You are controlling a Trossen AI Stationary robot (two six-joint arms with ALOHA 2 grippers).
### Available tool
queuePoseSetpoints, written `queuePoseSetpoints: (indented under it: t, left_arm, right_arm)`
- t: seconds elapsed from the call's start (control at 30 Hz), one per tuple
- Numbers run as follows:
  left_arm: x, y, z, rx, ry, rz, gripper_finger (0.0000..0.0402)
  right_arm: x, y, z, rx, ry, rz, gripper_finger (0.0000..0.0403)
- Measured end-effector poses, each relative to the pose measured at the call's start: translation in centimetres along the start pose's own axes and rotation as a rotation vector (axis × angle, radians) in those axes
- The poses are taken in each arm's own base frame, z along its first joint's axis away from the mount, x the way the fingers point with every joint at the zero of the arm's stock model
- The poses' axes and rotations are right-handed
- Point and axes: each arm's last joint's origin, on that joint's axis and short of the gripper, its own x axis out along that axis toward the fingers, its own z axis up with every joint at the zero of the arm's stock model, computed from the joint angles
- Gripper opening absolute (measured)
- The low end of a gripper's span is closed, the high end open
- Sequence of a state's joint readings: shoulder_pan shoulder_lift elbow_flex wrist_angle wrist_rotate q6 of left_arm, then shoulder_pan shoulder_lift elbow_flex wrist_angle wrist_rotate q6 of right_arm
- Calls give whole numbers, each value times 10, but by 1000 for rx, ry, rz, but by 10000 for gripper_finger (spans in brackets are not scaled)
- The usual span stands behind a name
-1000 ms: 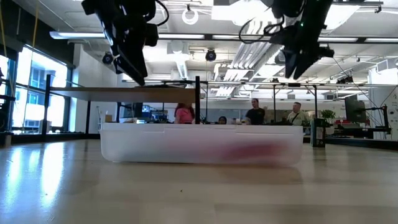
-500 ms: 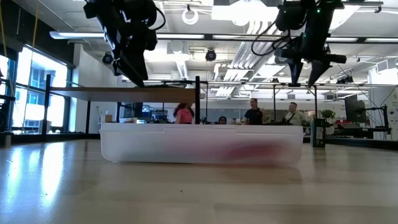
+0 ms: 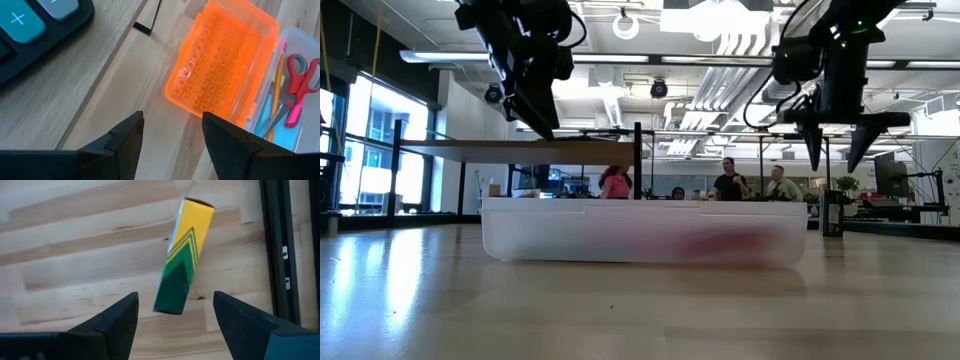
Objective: Pack school essentials
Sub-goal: Put the crayon box into the school supply box
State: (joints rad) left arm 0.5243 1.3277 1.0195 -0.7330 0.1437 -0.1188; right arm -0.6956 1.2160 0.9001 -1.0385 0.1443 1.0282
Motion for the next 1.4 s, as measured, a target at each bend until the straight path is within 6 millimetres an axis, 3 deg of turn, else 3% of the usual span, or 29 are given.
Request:
queuePoseSetpoints:
  t: [0.33,0.6,0.77,1.17,1.4]
  left_arm:
    - [0,0,0,3,-3,2,191]
    - [0,0,1,19,-5,5,191]
    - [0,0,0,19,-5,4,191]
    - [0,0,0,19,-5,4,190]
    - [0,0,0,19,-5,4,190]
  right_arm:
    - [20,0,-1,108,-101,17,248]
    - [49,-9,-11,184,-115,28,248]
    - [56,-12,-14,201,-111,35,241]
    - [56,-12,-14,192,-108,34,109]
    - [56,-12,-14,142,-94,39,76]
